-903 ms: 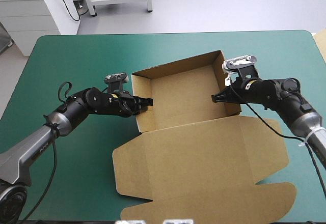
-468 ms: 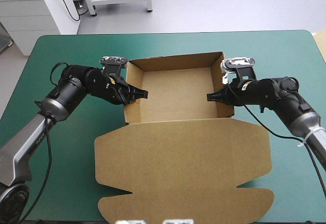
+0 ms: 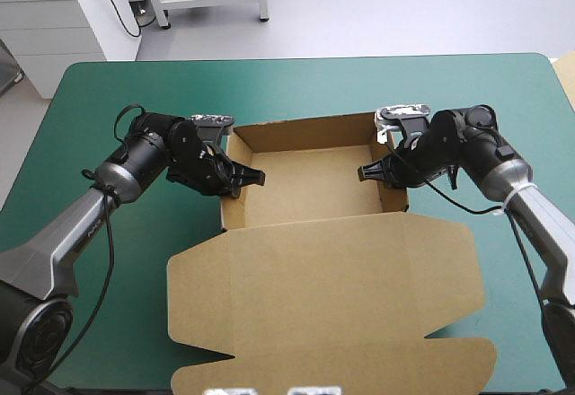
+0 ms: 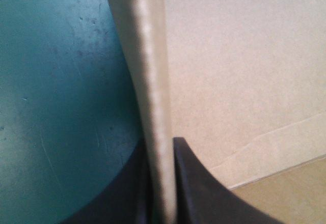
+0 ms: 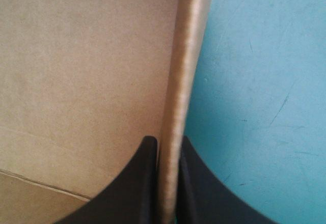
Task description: Fold the box
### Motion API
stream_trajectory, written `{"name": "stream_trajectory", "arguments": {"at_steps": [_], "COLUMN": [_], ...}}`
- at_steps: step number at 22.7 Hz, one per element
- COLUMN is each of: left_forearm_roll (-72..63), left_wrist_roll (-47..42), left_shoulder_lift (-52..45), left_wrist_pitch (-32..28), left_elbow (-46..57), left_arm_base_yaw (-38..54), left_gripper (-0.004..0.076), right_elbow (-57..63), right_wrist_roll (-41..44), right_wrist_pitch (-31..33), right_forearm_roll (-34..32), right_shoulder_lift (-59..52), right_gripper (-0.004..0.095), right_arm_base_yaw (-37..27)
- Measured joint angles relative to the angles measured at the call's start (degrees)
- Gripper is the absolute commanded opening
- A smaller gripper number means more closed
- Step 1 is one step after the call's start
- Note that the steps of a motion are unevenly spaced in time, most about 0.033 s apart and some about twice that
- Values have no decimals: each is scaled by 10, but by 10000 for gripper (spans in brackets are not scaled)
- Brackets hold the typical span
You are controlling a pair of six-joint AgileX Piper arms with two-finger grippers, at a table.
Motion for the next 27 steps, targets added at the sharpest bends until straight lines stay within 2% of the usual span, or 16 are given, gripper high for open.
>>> {"name": "stream_trajectory", "arguments": {"at_steps": [6, 15, 18, 20, 21, 24, 27], "left_forearm_roll": [3, 6, 6, 6, 6, 9, 11], "left_wrist_roll": [-9, -45, -43, -43, -42, -31, -21], "left_shoulder_lift": [35, 88, 88, 89, 89, 93, 105], "left_wrist_pitch": [1, 5, 6, 7, 7, -4, -22], "left_elbow": [0, -15, -16, -16, -16, -15, -14], "left_arm_base_yaw": [0, 0, 0, 0, 0, 0, 0], "left_gripper": [-8, -8, 1, 67, 136, 295, 476], "right_elbow": [-8, -14, -14, -14, -14, -15, -24], "right_wrist_roll": [0, 0, 0, -1, 0, 14, 26], "right_wrist_pitch": [29, 33, 31, 31, 31, 33, 46], "right_forearm_roll": [0, 0, -2, -2, -3, -18, -40], "right_shoulder_lift": [49, 88, 89, 90, 90, 97, 102], "right_gripper": [0, 3, 63, 197, 287, 392, 422], "right_arm_base_yaw": [0, 0, 0, 0, 0, 2, 3]}}
